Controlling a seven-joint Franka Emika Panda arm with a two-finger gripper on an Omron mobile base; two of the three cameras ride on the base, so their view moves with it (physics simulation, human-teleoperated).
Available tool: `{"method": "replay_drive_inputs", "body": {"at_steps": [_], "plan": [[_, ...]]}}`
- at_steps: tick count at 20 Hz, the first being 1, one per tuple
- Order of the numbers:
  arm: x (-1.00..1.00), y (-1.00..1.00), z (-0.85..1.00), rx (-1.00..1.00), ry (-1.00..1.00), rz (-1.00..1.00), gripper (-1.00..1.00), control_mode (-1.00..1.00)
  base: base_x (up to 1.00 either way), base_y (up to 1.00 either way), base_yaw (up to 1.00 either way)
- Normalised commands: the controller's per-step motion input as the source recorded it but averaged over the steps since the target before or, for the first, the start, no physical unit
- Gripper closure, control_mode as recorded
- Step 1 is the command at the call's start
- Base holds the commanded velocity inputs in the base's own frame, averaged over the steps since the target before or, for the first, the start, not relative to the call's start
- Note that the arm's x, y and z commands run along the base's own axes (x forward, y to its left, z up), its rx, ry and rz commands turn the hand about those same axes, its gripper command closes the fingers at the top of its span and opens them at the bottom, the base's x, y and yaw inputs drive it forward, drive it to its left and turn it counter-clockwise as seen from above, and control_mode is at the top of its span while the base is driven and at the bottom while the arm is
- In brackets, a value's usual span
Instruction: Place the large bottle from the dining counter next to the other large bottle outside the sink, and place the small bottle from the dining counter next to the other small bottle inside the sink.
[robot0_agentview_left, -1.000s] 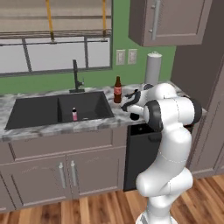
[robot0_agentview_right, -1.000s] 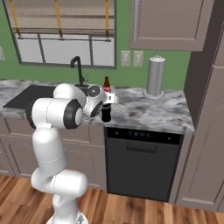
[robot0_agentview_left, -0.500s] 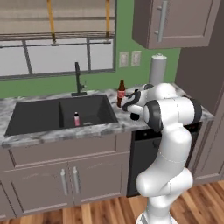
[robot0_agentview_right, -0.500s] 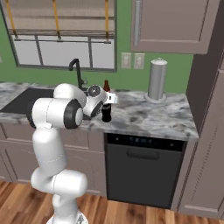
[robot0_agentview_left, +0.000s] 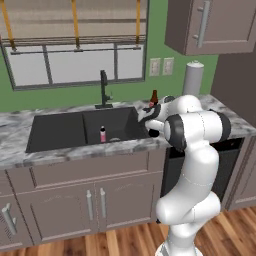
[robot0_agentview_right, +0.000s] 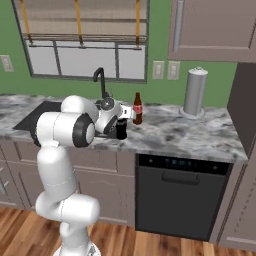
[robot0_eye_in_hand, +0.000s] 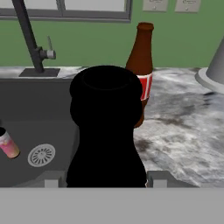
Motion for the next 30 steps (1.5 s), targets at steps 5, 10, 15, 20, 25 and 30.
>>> {"method": "replay_drive_inputs", "body": {"at_steps": [5, 10, 15, 20, 25, 30], "plan": [[0.00, 0.00, 0.00, 0.00, 0.00, 0.00, 1.00, 1.00, 0.18, 0.04, 0.00], [0.00, 0.00, 0.00, 0.00, 0.00, 0.00, 1.00, 1.00, 0.07, -0.01, 0.00], [0.00, 0.00, 0.00, 0.00, 0.00, 0.00, 1.00, 1.00, 0.00, -0.20, 0.00], [0.00, 0.00, 0.00, 0.00, 0.00, 0.00, 1.00, 1.00, 0.00, -0.42, 0.00], [0.00, 0.00, 0.00, 0.00, 0.00, 0.00, 1.00, 1.00, 0.00, -0.44, 0.03], [0.00, 0.00, 0.00, 0.00, 0.00, 0.00, 1.00, 1.00, 0.10, -0.03, 0.00]]}}
